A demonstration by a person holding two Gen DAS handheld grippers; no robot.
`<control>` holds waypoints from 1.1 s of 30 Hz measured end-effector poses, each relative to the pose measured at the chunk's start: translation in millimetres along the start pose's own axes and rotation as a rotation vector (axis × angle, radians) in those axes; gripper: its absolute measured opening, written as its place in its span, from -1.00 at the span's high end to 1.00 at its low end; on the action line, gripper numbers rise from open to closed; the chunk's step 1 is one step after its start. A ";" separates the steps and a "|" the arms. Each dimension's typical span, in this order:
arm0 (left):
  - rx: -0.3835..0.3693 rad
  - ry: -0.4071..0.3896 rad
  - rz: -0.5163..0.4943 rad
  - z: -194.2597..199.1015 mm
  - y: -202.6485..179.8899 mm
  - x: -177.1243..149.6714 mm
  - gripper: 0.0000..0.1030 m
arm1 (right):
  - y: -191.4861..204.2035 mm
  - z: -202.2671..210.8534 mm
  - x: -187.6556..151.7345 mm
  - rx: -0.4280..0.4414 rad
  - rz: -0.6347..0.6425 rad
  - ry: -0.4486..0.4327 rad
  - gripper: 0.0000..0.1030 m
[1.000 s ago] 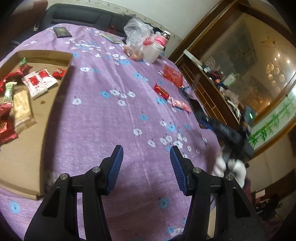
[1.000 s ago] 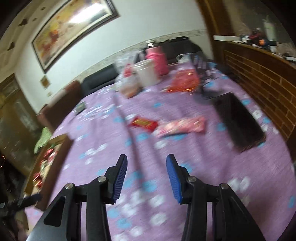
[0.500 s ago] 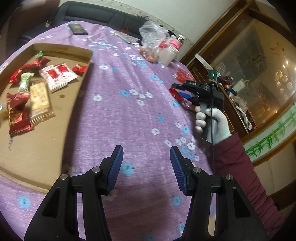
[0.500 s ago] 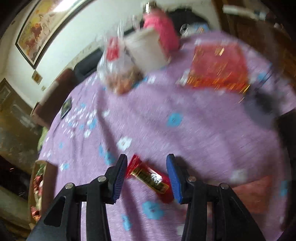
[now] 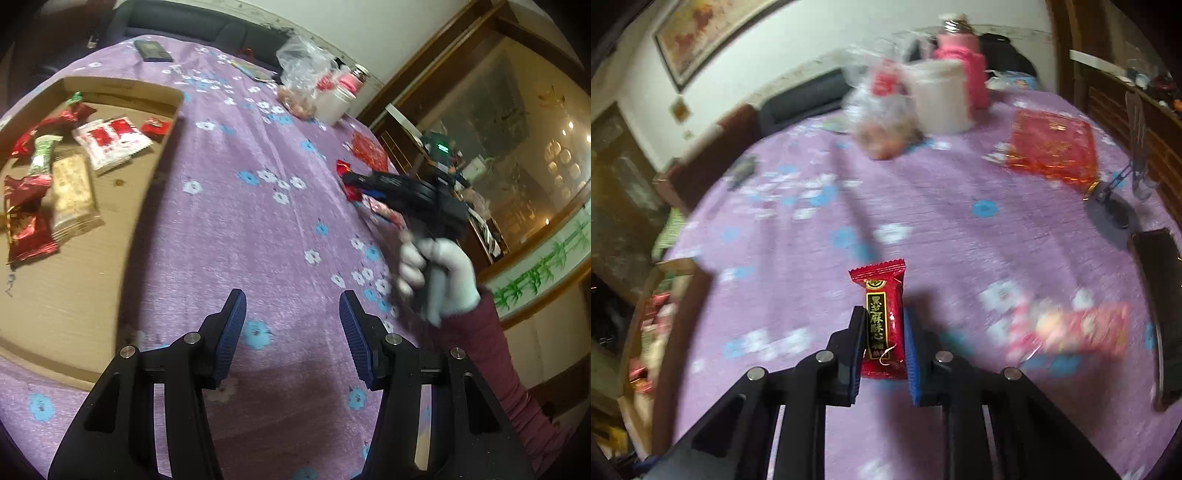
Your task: Organize snacks
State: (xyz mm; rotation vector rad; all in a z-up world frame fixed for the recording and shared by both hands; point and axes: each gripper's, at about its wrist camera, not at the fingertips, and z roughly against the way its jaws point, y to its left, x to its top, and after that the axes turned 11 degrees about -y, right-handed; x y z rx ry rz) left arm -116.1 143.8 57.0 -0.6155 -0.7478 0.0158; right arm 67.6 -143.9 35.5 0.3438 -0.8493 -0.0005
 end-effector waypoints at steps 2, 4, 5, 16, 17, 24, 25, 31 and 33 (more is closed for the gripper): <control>0.002 0.003 0.012 -2.1 2.2 0.0 0.00 | 17.3 13.2 -11.1 0.106 -0.007 0.034 0.53; -0.008 0.020 0.015 -6.2 0.7 -2.5 0.00 | 31.2 17.1 -25.8 0.190 -0.022 0.078 0.52; -0.013 0.028 0.010 -7.5 -1.3 -4.0 0.00 | 34.5 18.0 -31.9 0.241 -0.041 0.105 0.52; -0.041 0.048 -0.024 -13.9 -13.6 -8.3 0.00 | -90.4 90.5 0.6 -0.077 -0.217 -0.157 0.03; -0.042 0.055 -0.028 -16.8 -15.5 -9.1 0.00 | -99.3 87.7 1.0 -0.109 -0.226 -0.151 0.03; -0.021 0.062 -0.049 -19.7 -22.7 -10.9 0.00 | -129.8 45.2 11.5 -0.230 -0.221 -0.168 0.03; -0.018 0.061 -0.048 -19.6 -22.4 -10.6 0.00 | -132.8 38.7 12.6 -0.231 -0.226 -0.148 0.03; -0.016 0.068 -0.044 -26.5 -21.2 -10.1 0.00 | -115.6 38.0 -10.4 0.047 -0.275 0.036 0.02; -0.022 0.081 -0.043 -32.1 -22.3 -12.2 0.00 | -104.8 50.8 -15.3 0.045 -0.233 0.022 0.02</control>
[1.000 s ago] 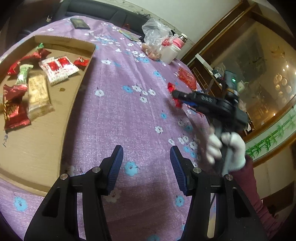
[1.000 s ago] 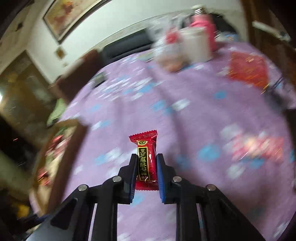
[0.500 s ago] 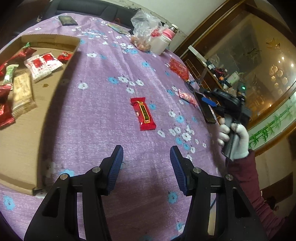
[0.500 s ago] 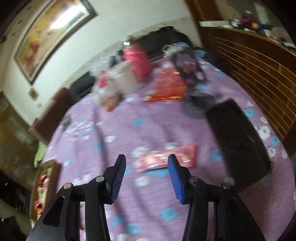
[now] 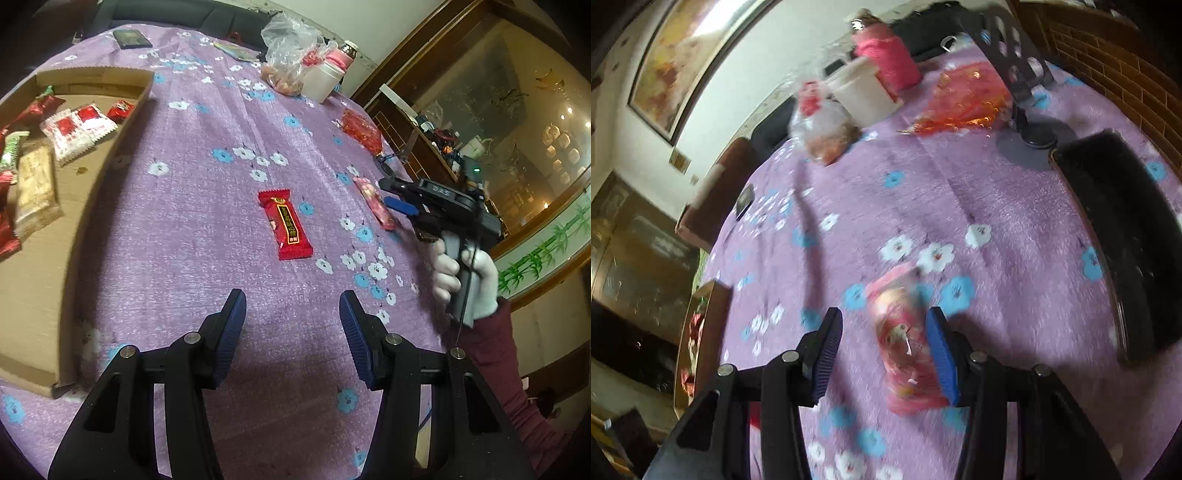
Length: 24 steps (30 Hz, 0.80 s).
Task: Organize snacks
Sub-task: 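Grasp the pink Melody packet with the right tool while the left tool grasps the red chocolate bar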
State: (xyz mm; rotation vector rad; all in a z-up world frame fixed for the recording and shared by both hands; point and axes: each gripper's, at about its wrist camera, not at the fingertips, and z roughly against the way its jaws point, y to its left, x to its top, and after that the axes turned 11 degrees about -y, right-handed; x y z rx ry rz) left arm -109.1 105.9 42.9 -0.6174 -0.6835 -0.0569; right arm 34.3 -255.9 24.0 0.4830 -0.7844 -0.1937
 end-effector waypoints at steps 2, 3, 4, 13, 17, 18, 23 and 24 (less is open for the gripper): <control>-0.004 0.016 -0.001 -4.5 -2.9 -2.1 0.00 | 9.7 6.8 -2.3 -0.061 0.082 -0.035 0.02; -0.007 0.023 -0.008 -5.9 -5.5 -3.7 0.00 | 14.9 7.0 -4.0 -0.091 0.120 -0.045 0.02; -0.008 0.025 -0.014 -6.2 -6.9 -4.5 0.00 | 19.5 5.1 -6.4 -0.123 0.151 -0.050 0.02; 0.065 0.024 -0.067 -13.9 -12.8 6.1 0.00 | 37.5 -13.7 -30.8 -0.249 0.298 -0.079 0.47; 0.090 0.039 -0.090 -37.2 -19.4 16.4 0.00 | 28.6 -7.5 -31.3 -0.204 0.244 -0.102 0.48; 0.095 0.043 -0.096 -45.7 -22.4 20.0 0.00 | 27.4 -7.3 -31.1 -0.196 0.238 -0.103 0.48; 0.137 0.048 -0.150 -78.3 -33.9 32.4 0.00 | 26.8 -7.8 -32.4 -0.182 0.226 -0.105 0.48; 0.152 0.053 -0.163 -85.5 -35.3 34.3 0.00 | 27.0 -8.0 -32.8 -0.180 0.224 -0.105 0.48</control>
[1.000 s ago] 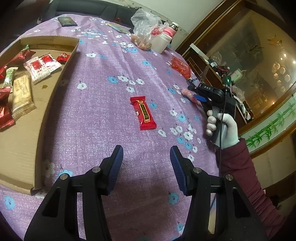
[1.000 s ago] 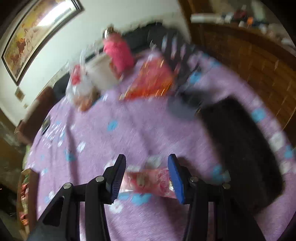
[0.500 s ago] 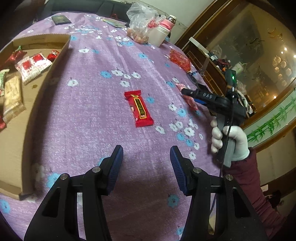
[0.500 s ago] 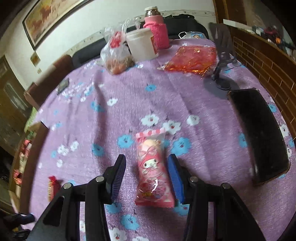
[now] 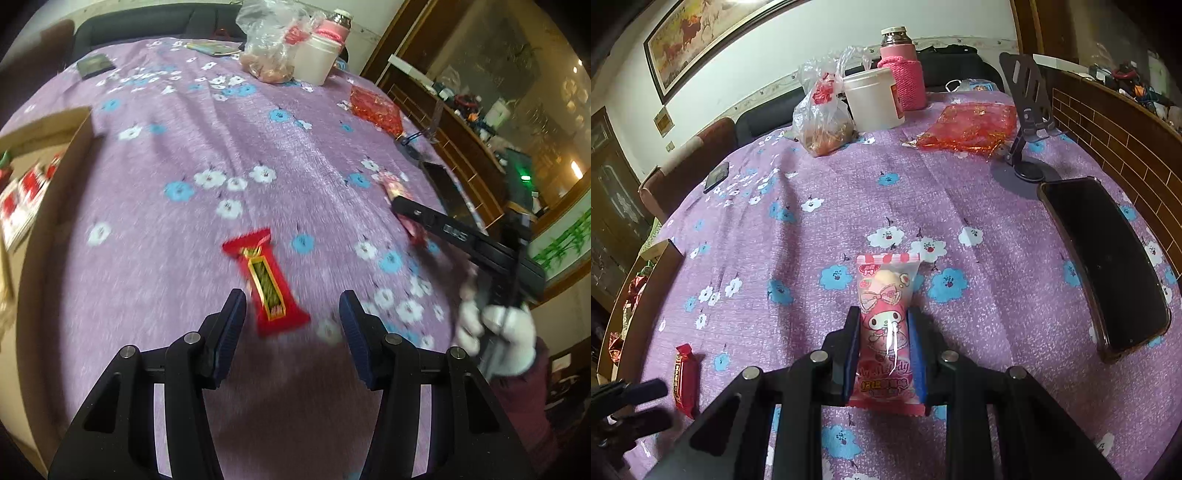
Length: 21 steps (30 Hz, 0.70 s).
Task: Organize snacks
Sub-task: 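Grasp the pink Melody packet with the right tool while the left tool grasps the red chocolate bar, then carry both snacks to the tray and open the right tool to drop the pink packet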
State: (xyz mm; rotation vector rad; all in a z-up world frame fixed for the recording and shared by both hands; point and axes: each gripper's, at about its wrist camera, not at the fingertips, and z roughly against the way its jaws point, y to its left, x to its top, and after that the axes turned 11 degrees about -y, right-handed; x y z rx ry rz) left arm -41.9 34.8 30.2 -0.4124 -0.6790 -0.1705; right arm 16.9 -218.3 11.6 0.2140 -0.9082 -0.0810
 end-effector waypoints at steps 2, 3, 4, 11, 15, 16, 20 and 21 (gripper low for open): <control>0.041 0.004 -0.040 -13.2 -3.5 3.9 0.00 | -0.5 1.0 -0.9 0.001 -0.005 -0.002 0.48; 0.053 0.004 -0.059 -17.1 -4.5 4.4 0.00 | -0.5 1.8 -0.9 0.002 -0.007 -0.005 0.48; 0.077 -0.003 -0.099 -20.7 -7.1 3.9 0.14 | -0.4 3.1 -0.7 0.003 -0.009 -0.010 0.48; 0.093 -0.042 -0.110 -16.4 4.1 2.7 0.65 | -0.9 18.0 4.0 0.023 -0.023 -0.085 0.49; 0.025 -0.084 -0.018 8.5 18.1 5.8 0.65 | -3.3 19.7 4.5 0.027 -0.037 -0.093 0.49; 0.011 -0.093 0.003 15.7 21.7 5.9 0.65 | -4.2 19.8 4.4 0.032 -0.042 -0.094 0.49; -0.020 -0.149 0.069 51.5 37.0 5.1 0.65 | -4.8 19.3 4.8 0.031 -0.047 -0.096 0.49; -0.018 -0.166 0.083 62.0 43.4 3.9 0.65 | -4.8 19.2 4.5 0.031 -0.048 -0.097 0.49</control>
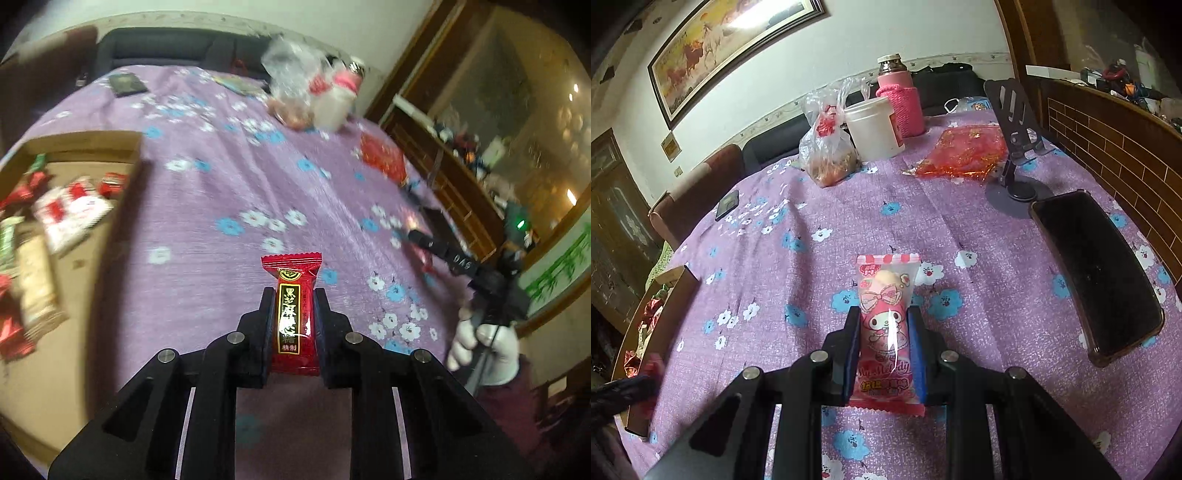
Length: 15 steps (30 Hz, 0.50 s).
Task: Organize snacks
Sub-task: 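Carry both snacks to the tray and open the right tool to drop the pink packet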
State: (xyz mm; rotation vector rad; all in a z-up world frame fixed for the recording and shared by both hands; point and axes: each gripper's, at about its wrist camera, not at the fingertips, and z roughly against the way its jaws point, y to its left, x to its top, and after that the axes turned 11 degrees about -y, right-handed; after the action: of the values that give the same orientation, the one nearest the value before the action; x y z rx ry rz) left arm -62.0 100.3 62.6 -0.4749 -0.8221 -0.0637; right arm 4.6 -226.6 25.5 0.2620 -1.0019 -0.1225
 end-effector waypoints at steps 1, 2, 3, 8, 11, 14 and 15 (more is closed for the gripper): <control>0.004 -0.017 0.017 11.9 8.6 1.3 0.65 | -0.1 -0.1 -0.3 -0.002 0.000 -0.001 0.49; 0.013 -0.033 0.031 22.5 17.1 2.3 0.65 | -0.3 0.0 -0.5 -0.003 -0.002 -0.003 0.49; 0.031 -0.055 0.046 35.9 28.4 3.1 0.64 | -0.5 0.4 -0.6 -0.004 -0.003 -0.006 0.49; 0.135 -0.139 0.114 86.4 81.7 0.6 0.64 | 0.8 3.4 -1.7 -0.026 0.004 -0.030 0.49; 0.198 -0.158 0.152 106.7 111.3 -3.4 0.64 | 9.0 8.1 0.9 -0.049 0.037 -0.054 0.49; 0.281 -0.176 0.149 118.8 133.5 -8.8 0.64 | 30.8 19.7 3.5 -0.031 0.066 -0.064 0.49; 0.300 -0.173 0.158 120.1 142.3 -12.0 0.64 | 41.2 24.1 4.0 -0.001 0.066 -0.059 0.49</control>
State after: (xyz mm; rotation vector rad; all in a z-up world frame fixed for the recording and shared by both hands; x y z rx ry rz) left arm -119.5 277.6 69.5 -0.2625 -0.9429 0.2470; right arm -14.4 -191.7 52.3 0.2253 -1.0683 -0.0713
